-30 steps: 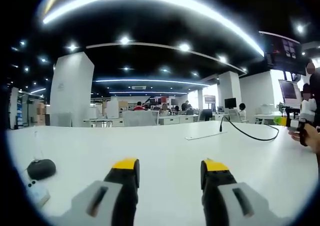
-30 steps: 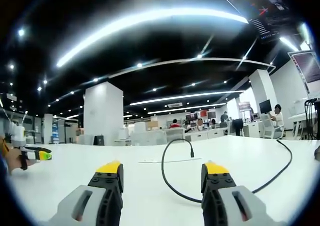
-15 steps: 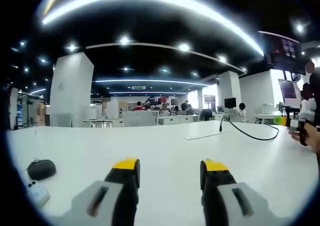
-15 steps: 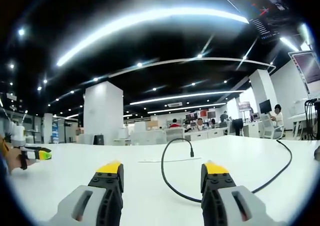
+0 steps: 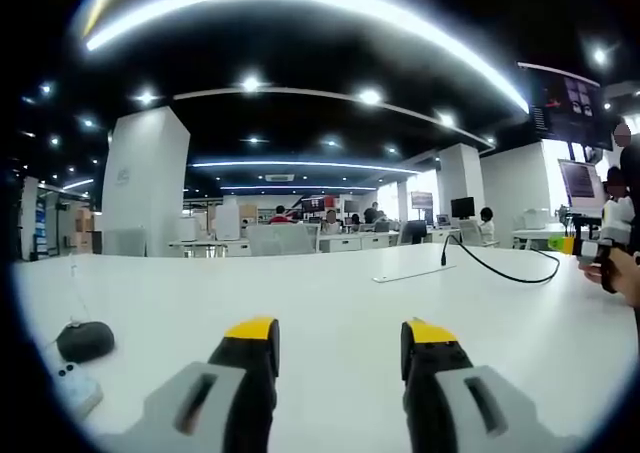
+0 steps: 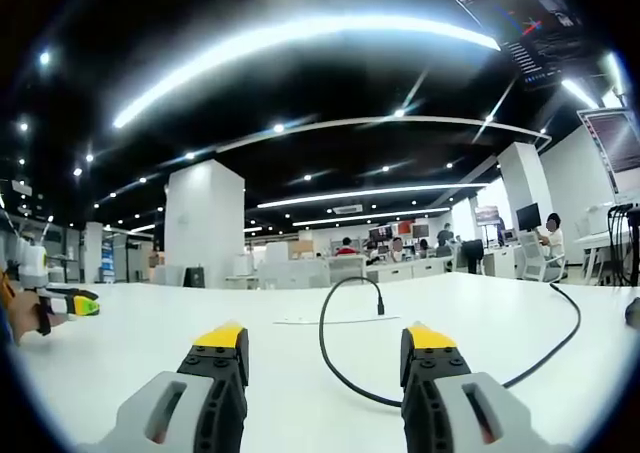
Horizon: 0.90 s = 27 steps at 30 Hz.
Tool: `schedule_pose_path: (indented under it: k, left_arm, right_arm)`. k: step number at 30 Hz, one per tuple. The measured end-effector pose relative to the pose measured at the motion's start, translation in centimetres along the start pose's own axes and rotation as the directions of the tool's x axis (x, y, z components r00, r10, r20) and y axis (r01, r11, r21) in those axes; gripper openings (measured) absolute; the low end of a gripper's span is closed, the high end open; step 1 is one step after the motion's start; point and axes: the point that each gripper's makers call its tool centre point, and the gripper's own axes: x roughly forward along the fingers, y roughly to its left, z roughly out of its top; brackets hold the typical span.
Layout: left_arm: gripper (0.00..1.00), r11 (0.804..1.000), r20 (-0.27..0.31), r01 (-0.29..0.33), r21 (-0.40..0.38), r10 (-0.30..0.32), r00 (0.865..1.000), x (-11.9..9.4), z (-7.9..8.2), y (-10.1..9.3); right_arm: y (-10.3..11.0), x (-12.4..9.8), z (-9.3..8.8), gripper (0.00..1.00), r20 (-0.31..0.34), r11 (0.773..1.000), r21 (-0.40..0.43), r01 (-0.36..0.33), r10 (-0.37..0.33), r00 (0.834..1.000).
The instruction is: Locate the USB plug end of the data cable currently connected to the USB port on the desk. Grip the plug, withdraw it from the port, and place it onto the desktop.
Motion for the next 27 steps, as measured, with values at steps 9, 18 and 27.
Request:
schedule_pose_path:
  k: [9, 18, 27]
  left_arm:
    - [0.50, 1.000, -0.004, 0.013, -0.004, -0.013, 1.000, 0.1, -0.1, -0.7]
    - [0.50, 1.000, -0.008, 0.025, -0.003, -0.025, 1.000, 0.1, -0.1, -1.2]
    - [0.50, 1.000, -0.017, 0.029, 0.001, -0.029, 0.999, 0.1, -0.1, -1.3]
  right_arm:
    - [-0.2, -0.3, 0.2, 0.61, 0.002, 1.000, -0.029, 0.011, -0.010, 1.000]
    - [-0.1, -0.4, 0.3, 0.61, 0.008, 0.999, -0.050, 0.017, -0.016, 1.000]
    - [-0.1, -0.4, 0.2, 0.61, 0.005, 0.999, -0.048, 0.015, -0.015, 1.000]
